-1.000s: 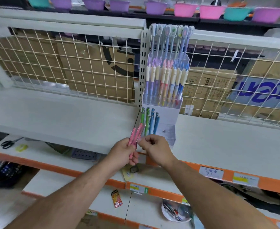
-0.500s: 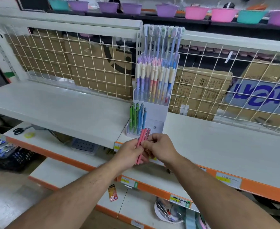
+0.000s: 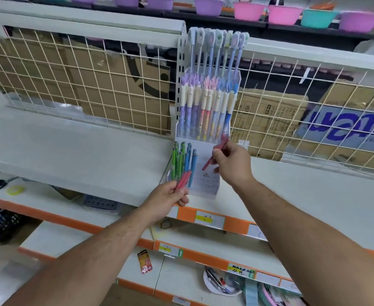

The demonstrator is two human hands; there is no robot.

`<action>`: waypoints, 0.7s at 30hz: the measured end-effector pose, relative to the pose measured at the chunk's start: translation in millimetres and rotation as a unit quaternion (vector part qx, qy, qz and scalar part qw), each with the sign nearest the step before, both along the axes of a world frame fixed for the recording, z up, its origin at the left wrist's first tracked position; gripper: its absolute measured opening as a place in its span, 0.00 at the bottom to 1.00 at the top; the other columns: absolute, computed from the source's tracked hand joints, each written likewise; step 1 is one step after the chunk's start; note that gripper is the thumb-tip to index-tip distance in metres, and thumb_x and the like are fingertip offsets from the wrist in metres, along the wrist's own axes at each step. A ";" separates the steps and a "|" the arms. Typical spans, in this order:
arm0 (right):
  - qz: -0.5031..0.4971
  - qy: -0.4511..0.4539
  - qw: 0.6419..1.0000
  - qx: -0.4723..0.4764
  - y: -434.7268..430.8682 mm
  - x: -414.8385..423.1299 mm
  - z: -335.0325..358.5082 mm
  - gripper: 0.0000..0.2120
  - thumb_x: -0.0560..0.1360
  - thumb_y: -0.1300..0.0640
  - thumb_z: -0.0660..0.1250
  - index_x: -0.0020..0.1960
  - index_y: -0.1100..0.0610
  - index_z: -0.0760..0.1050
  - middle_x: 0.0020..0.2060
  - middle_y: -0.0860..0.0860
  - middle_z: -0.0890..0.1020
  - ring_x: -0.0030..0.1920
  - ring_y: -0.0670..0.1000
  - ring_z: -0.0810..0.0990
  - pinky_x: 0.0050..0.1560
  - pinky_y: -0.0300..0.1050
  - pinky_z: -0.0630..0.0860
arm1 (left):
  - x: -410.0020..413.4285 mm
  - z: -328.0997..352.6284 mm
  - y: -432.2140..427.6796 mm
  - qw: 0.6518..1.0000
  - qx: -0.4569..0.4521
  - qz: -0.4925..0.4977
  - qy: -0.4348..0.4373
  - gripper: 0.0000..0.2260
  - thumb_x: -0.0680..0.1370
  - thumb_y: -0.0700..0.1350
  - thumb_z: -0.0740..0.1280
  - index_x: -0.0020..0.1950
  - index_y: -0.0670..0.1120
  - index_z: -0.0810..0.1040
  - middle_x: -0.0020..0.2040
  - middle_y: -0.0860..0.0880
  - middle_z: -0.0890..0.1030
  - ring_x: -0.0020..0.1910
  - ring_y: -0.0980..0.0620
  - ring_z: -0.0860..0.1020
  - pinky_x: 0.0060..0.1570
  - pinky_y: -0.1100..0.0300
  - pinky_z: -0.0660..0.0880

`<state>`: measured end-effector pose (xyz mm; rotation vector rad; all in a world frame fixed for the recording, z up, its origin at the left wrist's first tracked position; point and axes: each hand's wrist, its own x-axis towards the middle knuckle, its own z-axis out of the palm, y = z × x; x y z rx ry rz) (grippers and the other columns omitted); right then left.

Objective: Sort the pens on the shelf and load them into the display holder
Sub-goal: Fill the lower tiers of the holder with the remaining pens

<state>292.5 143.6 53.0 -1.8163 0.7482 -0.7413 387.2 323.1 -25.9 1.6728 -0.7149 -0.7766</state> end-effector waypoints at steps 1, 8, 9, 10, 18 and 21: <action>0.000 0.010 1.000 -0.014 -0.3 5.6 -0.8 0.09 0.81 0.61 0.66 0.43 0.51 0.77 0.36 0.53 0.84 0.38 0.54 0.85 0.32 0.47 0.83 | 2.6 -0.4 0.7 1.000 0.006 -0.010 0.000 0.08 0.84 0.42 0.61 0.51 0.47 0.80 0.42 0.49 0.85 0.40 0.55 0.82 0.36 0.70 0.73; 0.013 0.072 0.995 -0.062 -1.0 30.6 -12.7 0.09 0.81 0.59 0.67 0.43 0.50 0.76 0.40 0.55 0.85 0.40 0.55 0.86 0.33 0.47 0.84 | 15.3 0.5 3.4 0.998 0.013 -0.051 0.030 0.08 0.84 0.43 0.60 0.52 0.46 0.79 0.43 0.46 0.85 0.42 0.51 0.83 0.36 0.67 0.73; 0.015 0.084 0.994 -0.070 -2.3 33.1 -14.4 0.08 0.81 0.59 0.67 0.44 0.50 0.77 0.41 0.56 0.85 0.40 0.54 0.86 0.34 0.47 0.84 | 16.1 0.4 3.5 0.998 0.016 -0.056 0.028 0.08 0.84 0.43 0.60 0.52 0.46 0.79 0.44 0.47 0.86 0.43 0.51 0.84 0.37 0.67 0.73; 0.017 0.100 0.991 -0.084 -3.6 35.2 -16.0 0.06 0.81 0.58 0.67 0.45 0.52 0.78 0.41 0.56 0.85 0.41 0.54 0.86 0.37 0.49 0.85 | 16.5 0.1 3.8 0.998 0.023 -0.061 0.022 0.08 0.84 0.44 0.61 0.53 0.46 0.79 0.44 0.47 0.86 0.44 0.51 0.84 0.37 0.66 0.73; 0.056 0.199 0.968 -0.143 -5.4 39.0 -26.6 0.04 0.79 0.58 0.69 0.46 0.52 0.80 0.34 0.46 0.81 0.36 0.49 0.82 0.44 0.49 0.82 | 16.1 0.3 4.7 0.996 0.041 -0.073 -0.003 0.08 0.84 0.47 0.61 0.53 0.50 0.79 0.44 0.52 0.86 0.45 0.55 0.84 0.39 0.68 0.72; 0.056 0.207 0.966 -0.145 -6.4 40.6 -27.5 0.04 0.79 0.58 0.69 0.48 0.55 0.82 0.35 0.47 0.82 0.38 0.50 0.82 0.45 0.47 0.82 | 15.6 0.6 4.5 0.997 0.042 -0.071 0.000 0.08 0.84 0.47 0.61 0.53 0.49 0.79 0.44 0.51 0.86 0.45 0.55 0.84 0.40 0.67 0.72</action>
